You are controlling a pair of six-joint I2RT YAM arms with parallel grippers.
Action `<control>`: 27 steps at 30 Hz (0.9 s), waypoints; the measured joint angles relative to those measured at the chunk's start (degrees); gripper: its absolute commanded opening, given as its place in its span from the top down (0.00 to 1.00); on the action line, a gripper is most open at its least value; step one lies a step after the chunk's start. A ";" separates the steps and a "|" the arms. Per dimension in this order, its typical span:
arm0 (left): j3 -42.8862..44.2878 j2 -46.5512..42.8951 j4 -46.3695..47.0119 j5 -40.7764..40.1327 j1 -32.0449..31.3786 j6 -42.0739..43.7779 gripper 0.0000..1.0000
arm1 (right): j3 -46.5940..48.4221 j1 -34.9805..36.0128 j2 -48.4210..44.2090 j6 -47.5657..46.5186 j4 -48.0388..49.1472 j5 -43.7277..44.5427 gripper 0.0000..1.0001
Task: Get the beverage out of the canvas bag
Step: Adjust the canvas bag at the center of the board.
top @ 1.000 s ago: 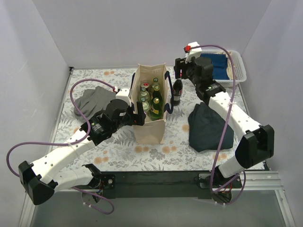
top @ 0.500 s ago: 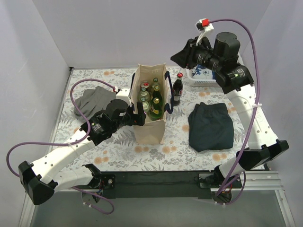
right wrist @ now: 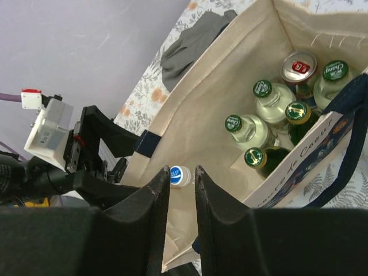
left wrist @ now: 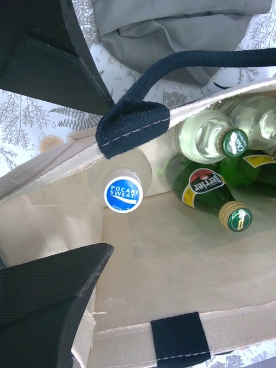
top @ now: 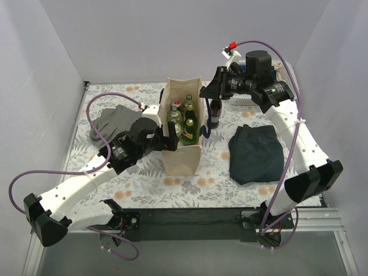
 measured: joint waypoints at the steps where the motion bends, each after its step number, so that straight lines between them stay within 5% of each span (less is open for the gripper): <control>1: 0.20 0.00 -0.17 -0.02 0.00 -0.04 0.07 | -0.44 0.00 0.00 0.09 -0.04 -0.22 0.70; 18: 1.05 -0.09 -1.31 -0.02 0.00 -0.66 0.07 | -14.97 -0.02 -3.32 9.18 9.84 -4.20 0.70; 27: 1.03 -0.87 -1.29 -0.07 0.00 -0.85 0.07 | -15.78 -0.02 -7.19 7.93 12.70 2.86 0.70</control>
